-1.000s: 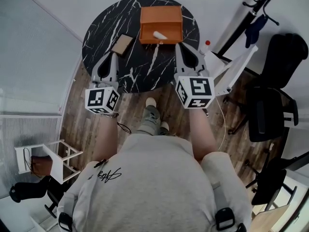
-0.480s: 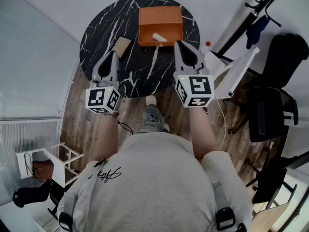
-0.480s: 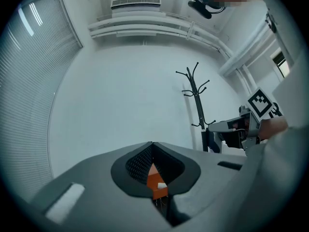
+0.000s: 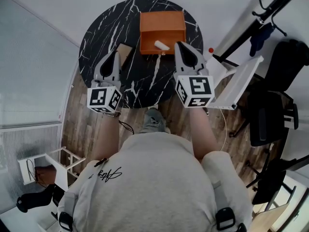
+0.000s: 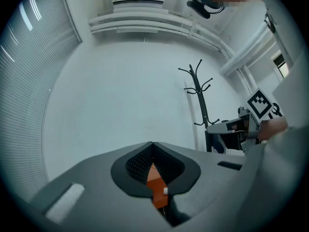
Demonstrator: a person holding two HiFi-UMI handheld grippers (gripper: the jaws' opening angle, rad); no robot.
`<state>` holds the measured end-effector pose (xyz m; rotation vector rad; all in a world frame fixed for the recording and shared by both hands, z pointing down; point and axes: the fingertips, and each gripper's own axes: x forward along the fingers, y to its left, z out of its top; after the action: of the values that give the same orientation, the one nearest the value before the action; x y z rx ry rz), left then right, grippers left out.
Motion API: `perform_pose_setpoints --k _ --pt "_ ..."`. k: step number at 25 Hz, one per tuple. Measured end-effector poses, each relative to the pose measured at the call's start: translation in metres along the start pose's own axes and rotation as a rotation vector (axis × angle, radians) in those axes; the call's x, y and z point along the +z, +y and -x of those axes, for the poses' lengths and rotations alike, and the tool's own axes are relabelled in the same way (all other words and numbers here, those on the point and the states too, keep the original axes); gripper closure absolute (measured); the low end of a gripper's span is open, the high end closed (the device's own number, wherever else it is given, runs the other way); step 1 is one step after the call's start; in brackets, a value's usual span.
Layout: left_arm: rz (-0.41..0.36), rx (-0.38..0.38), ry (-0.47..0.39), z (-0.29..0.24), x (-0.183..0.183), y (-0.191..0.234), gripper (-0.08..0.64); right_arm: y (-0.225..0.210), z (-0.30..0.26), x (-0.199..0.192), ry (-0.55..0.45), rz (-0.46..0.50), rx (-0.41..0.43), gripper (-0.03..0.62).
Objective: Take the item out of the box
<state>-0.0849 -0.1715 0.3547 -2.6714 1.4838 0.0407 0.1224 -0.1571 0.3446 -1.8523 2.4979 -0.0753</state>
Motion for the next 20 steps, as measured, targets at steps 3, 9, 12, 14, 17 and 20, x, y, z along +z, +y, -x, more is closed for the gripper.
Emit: perform_pose_setpoints --k 3,9,12,14,17,20 --pt "-0.001 -0.008 -0.002 -0.014 0.000 0.007 0.557 -0.003 -0.015 0.002 -0.001 0.000 -0.002 0.580" --pt "-0.007 -0.026 -0.008 -0.041 0.001 0.019 0.557 -0.009 -0.041 0.006 -0.009 0.000 -0.005 0.580" --pt "-0.005 -0.035 -0.014 -0.053 0.003 0.024 0.557 -0.013 -0.053 0.009 -0.013 0.001 -0.008 0.581" --pt "-0.006 -0.043 -0.017 -0.062 0.004 0.027 0.557 -0.016 -0.061 0.011 -0.016 0.002 -0.012 0.581" --pt "-0.006 -0.056 -0.020 -0.074 0.005 0.032 0.557 -0.019 -0.071 0.014 -0.019 0.002 -0.020 0.580" --pt "-0.007 -0.069 -0.022 -0.084 0.007 0.037 0.557 -0.021 -0.082 0.018 -0.025 0.003 -0.027 0.581"
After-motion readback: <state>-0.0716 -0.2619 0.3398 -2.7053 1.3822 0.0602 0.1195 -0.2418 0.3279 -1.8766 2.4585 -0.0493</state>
